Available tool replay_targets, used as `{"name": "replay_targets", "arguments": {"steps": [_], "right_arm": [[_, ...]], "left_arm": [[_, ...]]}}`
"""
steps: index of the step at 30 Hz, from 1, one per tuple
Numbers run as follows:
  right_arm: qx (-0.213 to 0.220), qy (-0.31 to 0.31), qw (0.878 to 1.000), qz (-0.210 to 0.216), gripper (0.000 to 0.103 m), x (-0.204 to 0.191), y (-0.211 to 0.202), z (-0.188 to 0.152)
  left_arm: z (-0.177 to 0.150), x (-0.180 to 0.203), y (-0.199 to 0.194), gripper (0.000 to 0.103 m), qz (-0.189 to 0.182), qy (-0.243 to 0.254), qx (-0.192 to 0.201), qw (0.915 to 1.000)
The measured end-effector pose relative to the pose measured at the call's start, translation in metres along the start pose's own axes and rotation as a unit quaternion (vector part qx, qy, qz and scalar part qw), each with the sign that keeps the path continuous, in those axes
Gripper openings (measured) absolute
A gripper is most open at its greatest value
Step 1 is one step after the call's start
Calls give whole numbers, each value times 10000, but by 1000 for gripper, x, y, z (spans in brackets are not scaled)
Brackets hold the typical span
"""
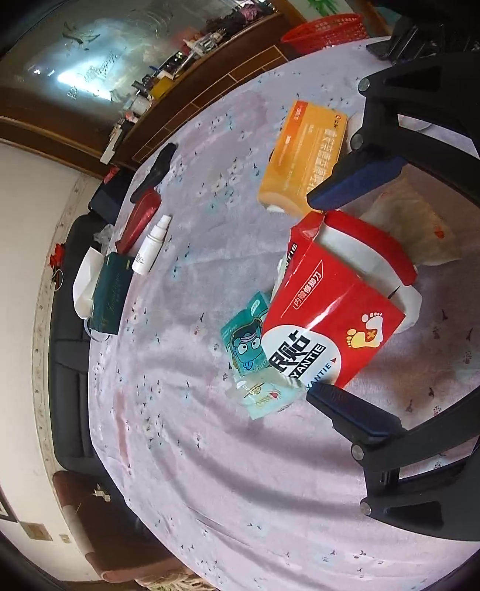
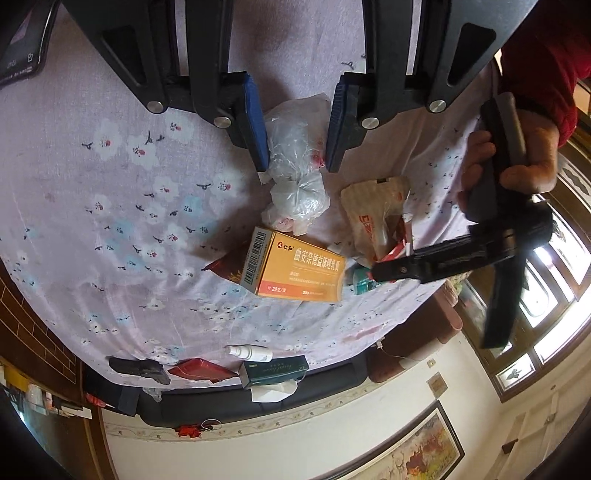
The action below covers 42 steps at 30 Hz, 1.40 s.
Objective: Collect trash
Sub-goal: 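Grasp the red tissue pack with the left tool while the right grasps the clear plastic bag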
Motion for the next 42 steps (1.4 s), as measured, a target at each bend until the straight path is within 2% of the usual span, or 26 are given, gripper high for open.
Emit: {"name": "replay_targets", "arguments": {"steps": [3,4,5,10,13,16,18,20,22,24,26,32,37,39,42], "right_arm": [[10,8,10000,52,33,0,-3,-2],[17,15,10000,59,33,0,-3,-3],[33,22,10000,70,33,0,-5,-3],[104,48,9999,107,33,0,-11,-5],[125,53,9998,123,33,-2,-13,-5],[122,36,9998,154,33,-3,-14,-6],[146,40,9997,174,33,-3,-16,-7],[169,50,9997,184,33,-2,-18,-6],[186,58,9996,202,33,-2,-20,-6],[205,69,9995,231,33,-2,-20,-6],[215,81,9994,251,33,-1,-21,-6],[264,97,9991,314,33,1,-23,-8],[309,140,9989,330,33,6,-26,-10],[329,155,9988,319,33,9,-28,-10],[335,187,9988,318,33,12,-29,-11]], "left_arm": [[0,1,-1,94,32,33,136,9999],[-1,0,0,88,16,16,143,9999],[-2,0,0,78,-17,3,151,9999],[-3,2,-16,50,-253,3,344,9991],[-3,2,-21,18,-230,34,307,9993],[0,-11,-21,19,-323,-237,126,9991],[3,-24,-23,23,-405,-506,44,9979],[4,-34,-27,53,-381,-734,27,9966],[6,-41,-33,64,-576,-963,77,9937],[9,-42,-35,65,-566,-1097,74,9923],[11,-41,-31,80,-467,-1284,-26,9906],[19,-40,-9,82,-324,-1812,-356,9823],[20,-25,13,82,-127,-1642,-618,9844],[17,-19,18,82,43,-1442,-561,9879],[15,-18,19,78,14,-1323,-443,9902]]}}
Point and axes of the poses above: each gripper's, at about its wrist camera, not at the fingertips, and y roughly the way its jaws point, x to its right, z to its top, the point moved 1 cm from there along y, roughly the way its jaws point, and after that the axes turned 9 degrees about -y, right-handed, at the moved point
